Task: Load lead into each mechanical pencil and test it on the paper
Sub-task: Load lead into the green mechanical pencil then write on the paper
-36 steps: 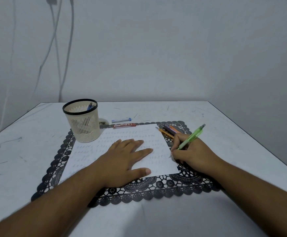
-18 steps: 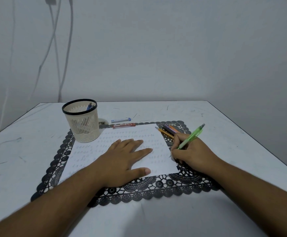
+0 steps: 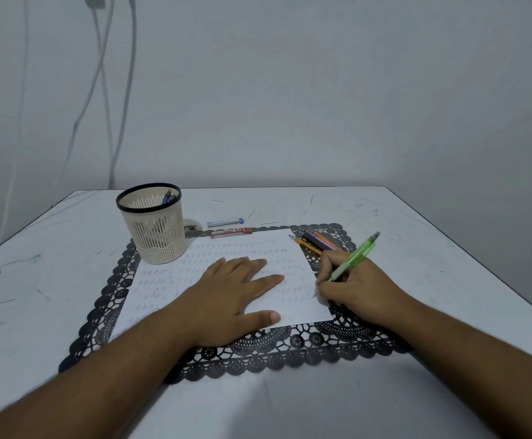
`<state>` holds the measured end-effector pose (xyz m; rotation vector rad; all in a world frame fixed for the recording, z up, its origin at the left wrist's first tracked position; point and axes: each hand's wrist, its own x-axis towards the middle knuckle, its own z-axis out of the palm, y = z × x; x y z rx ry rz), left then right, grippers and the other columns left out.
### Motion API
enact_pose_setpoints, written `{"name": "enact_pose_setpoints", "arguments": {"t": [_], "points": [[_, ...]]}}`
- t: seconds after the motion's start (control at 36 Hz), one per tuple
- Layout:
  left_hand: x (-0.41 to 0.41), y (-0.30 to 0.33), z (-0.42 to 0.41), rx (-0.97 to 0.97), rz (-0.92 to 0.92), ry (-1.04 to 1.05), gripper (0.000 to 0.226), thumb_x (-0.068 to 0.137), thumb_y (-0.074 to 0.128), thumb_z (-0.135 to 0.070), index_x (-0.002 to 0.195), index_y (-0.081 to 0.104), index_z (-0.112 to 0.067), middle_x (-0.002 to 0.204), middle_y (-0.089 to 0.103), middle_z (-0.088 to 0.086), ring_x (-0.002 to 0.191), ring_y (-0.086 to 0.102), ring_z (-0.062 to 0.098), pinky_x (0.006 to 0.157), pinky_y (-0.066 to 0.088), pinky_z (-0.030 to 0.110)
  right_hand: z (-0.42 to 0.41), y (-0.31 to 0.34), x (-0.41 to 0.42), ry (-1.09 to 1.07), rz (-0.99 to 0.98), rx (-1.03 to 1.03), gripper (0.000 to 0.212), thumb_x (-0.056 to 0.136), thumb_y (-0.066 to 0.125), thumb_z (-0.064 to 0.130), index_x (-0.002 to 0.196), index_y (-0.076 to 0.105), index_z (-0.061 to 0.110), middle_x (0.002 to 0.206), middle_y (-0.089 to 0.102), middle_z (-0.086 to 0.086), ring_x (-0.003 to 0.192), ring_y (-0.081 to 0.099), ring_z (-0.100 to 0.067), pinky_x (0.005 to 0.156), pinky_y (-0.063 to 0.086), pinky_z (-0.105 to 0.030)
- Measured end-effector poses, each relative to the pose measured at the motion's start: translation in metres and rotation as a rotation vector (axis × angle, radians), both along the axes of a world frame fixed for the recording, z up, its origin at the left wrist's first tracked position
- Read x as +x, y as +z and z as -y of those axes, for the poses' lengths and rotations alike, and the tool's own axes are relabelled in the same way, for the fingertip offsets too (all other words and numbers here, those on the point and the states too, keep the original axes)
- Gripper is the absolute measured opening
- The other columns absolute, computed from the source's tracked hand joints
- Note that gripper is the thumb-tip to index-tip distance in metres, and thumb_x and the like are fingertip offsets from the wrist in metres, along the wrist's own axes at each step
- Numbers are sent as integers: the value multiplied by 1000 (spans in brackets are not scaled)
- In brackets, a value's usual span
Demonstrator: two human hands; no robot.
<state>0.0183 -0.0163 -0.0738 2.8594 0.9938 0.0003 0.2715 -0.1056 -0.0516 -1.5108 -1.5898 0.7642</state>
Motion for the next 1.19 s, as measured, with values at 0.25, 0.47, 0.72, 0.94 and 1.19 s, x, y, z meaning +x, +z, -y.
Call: {"name": "enact_pose_setpoints", "arguments": {"t": [0.25, 0.47, 0.72, 0.94, 1.19], "points": [[1, 1, 1, 5, -3, 0, 70, 96, 23, -79, 159, 2, -56, 172, -6, -13, 157, -10, 11, 127, -8, 43, 3, -1, -2, 33, 2, -10, 14, 74, 72, 8, 70, 61, 15, 72, 68, -9, 71, 66, -20, 70, 54, -42], [1, 1, 1, 3, -2, 1, 69, 97, 24, -78, 159, 2, -56, 172, -7, -14, 157, -11, 10, 125, -10, 40, 2, 0, -1, 2, 7, 8, 22, 82, 71, -5, 71, 59, 10, 72, 68, -8, 68, 66, -16, 69, 55, -39], [2, 4, 3, -9, -2, 2, 69, 98, 26, -77, 159, 4, -55, 172, -6, -14, 157, -10, 10, 126, -8, 41, 2, 2, 2, -21, -1, 25, 30, 81, 72, -10, 67, 56, 12, 72, 66, -15, 64, 59, -15, 61, 48, -26], [1, 1, 3, 2, -4, -4, 70, 97, 24, -79, 159, 3, -55, 172, -6, -12, 157, -10, 11, 127, -8, 43, 2, 1, 2, -29, 6, 4, 22, 82, 70, -10, 72, 54, 3, 75, 65, -21, 60, 57, -12, 59, 46, -23], [-5, 15, 5, 114, 63, 28, 77, 92, 11, -83, 161, 11, -49, 173, 1, -8, 158, -8, 15, 128, -3, 47, -10, 12, 7, -173, -220, 61, 11, 93, 70, -2, 93, 60, 1, 76, 69, -17, 64, 68, -21, 62, 57, -29]]}}
